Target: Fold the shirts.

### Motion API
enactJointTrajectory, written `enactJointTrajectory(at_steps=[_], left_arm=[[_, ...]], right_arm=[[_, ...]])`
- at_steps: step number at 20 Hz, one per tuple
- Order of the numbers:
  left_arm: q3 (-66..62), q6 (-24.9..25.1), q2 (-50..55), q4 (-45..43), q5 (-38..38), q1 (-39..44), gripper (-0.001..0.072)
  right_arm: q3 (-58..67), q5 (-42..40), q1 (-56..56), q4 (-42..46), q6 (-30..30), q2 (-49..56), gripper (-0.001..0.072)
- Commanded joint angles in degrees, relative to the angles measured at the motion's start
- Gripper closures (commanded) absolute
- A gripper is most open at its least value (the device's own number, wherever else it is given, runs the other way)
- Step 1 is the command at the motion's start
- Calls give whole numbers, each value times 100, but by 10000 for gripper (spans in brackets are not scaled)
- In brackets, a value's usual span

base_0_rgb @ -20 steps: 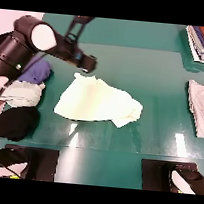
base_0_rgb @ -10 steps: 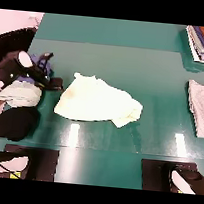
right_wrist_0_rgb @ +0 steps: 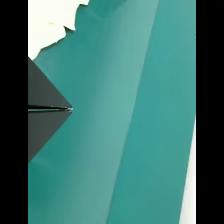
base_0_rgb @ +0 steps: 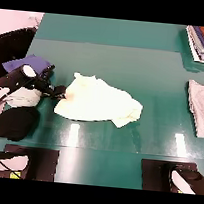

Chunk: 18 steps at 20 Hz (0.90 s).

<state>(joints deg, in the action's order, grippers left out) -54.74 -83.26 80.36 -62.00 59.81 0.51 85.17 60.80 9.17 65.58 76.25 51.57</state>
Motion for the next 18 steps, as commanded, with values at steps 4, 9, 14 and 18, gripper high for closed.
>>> enactJointTrajectory(at_steps=[4,9,14,18], left_arm=[[-1401,44,-603,-127,227,-20,684],[-2009,79,-728,-188,323,-20,684],[-2006,79,-726,-190,398,-20,684],[-2006,79,-726,-190,413,-20,684]], right_arm=[[-1331,938,-2,52,605,4,696],[-3370,979,-2,-195,861,476,281],[-4124,256,212,-2041,-17,1709,198],[-3985,46,573,-3254,-632,2481,199]])
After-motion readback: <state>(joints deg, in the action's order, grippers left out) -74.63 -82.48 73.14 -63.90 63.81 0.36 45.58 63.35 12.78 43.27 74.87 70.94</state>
